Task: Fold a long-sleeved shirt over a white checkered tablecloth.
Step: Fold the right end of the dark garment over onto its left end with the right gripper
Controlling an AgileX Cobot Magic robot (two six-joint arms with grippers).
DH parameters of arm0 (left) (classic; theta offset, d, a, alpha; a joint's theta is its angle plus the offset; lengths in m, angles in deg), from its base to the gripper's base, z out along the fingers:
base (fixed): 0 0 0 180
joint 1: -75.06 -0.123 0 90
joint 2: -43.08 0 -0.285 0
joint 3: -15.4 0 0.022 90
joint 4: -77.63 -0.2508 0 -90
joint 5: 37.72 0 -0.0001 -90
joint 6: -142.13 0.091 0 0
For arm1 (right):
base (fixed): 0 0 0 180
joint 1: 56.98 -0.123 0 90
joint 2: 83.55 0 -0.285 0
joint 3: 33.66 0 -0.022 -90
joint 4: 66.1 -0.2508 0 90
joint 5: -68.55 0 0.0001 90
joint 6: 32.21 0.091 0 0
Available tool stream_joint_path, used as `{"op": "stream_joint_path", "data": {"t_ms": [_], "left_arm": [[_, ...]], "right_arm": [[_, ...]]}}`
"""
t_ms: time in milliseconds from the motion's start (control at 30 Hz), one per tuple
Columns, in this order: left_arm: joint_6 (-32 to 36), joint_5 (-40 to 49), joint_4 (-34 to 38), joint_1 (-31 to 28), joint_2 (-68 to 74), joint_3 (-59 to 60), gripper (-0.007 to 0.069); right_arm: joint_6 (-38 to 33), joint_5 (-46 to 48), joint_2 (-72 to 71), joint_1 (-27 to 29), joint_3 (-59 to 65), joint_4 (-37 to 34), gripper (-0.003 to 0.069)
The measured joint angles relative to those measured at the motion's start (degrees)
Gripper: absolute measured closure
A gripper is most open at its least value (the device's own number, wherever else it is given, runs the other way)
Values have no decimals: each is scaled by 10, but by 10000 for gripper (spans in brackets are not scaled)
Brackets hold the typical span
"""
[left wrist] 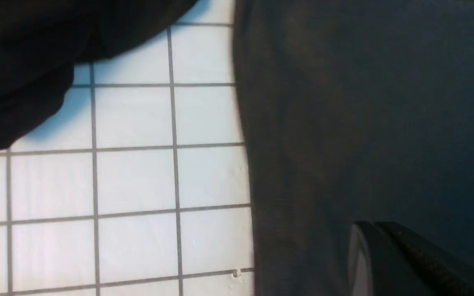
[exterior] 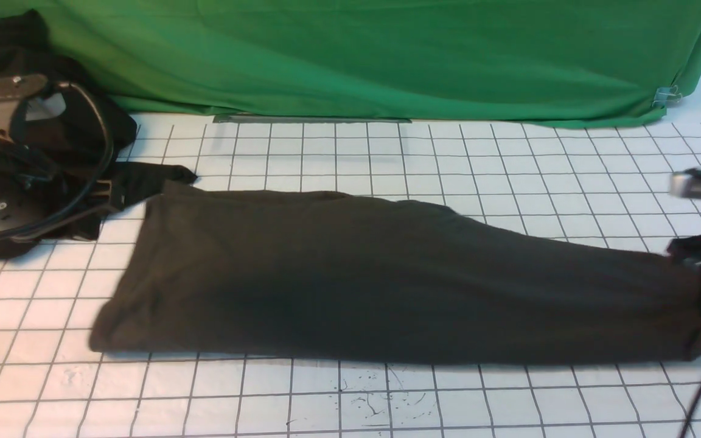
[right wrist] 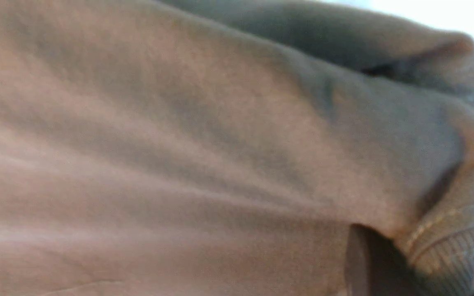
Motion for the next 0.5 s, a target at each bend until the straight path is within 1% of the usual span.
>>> {"op": "stream_joint_path", "data": {"t_ms": [133,267,333,367,500], "left_arm": [[0,2,0,0,-5,0,630],[0,2,1,0,-5,2,630],[0,2,9,0,-5,3,630],[0,2,15,0,-5,3,630],[0,2,27,0,-5,3,630]], "right_arm": [[21,34,-42,6,-25,12,636],[39,57,-72,-20,-55,-8,636],[45,62,-93,-58,-79,-57,636],[48,63,-97,-69,-88,-70,636],[59,61,-106,-160,-147,-147,636]]}}
